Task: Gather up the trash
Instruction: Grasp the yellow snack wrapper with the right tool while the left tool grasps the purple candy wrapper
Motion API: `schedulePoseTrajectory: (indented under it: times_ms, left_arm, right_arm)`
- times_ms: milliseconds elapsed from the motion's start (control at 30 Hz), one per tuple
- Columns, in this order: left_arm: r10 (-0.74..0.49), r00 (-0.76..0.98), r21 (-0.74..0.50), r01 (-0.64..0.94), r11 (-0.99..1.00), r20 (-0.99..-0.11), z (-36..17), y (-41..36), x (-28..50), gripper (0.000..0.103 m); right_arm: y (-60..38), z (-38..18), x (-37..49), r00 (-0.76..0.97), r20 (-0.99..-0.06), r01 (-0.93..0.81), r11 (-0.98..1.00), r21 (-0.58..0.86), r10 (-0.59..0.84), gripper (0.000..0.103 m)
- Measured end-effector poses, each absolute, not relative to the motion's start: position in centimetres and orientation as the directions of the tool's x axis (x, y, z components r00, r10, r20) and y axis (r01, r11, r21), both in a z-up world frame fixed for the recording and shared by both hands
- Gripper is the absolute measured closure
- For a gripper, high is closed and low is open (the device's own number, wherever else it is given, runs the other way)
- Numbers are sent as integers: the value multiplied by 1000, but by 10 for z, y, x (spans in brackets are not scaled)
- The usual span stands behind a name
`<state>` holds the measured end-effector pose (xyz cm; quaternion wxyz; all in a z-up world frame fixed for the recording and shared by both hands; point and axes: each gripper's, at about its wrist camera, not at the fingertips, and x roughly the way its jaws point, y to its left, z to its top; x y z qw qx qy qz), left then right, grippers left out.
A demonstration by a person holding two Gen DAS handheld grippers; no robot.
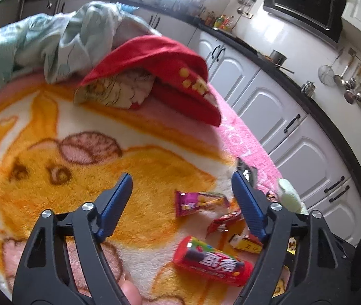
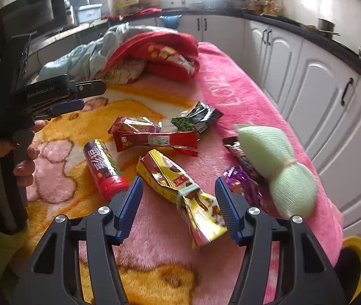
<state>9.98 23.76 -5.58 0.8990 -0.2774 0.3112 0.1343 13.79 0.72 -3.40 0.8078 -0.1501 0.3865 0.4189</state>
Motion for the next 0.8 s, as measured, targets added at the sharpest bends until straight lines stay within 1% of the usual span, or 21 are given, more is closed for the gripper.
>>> schedulePoseTrajectory:
  times_ms: [200,333,400,467,500,567,633,800]
  left_arm:
    - [-1,748,-489,-433,757,-663,-81,251,103,38]
    - [-88,764,-575,-398,715,-639,-91,253,105,38]
    - [-110,768,-588,-382,713,-631,-92,251,106,38]
    - [-131,769,-598,-366,713,-626,-92,248,108,42]
    - [-136,767,-600,-364,712,-627,-92,246,109,45]
    - [-140,763,-598,-363,715,-631,-93,244,112,51]
    - [-146,758,-596,-361,717,-636,-94,241,113,64]
    - [-150,748,-590,-364,721,-646,-97,241,112,78]
  right_arm:
    - [26,-49,147,313,-785,-817,573,65,535,47]
    - [32,-57,150,295,-801,-827,560,59,521,47]
    - [33,-58,149,297,-804,-829,556,51,516,47]
    - [33,-58,149,287,-805,-832,552,60,520,52]
    - [34,-59,148,281,-806,-834,548,64,520,52]
    - [36,-60,144,283,-808,-840,540,51,516,52]
    - [37,-62,139,297,-811,-845,534,22,504,52]
    - [37,-64,131,313,-816,-849,528,-11,486,53]
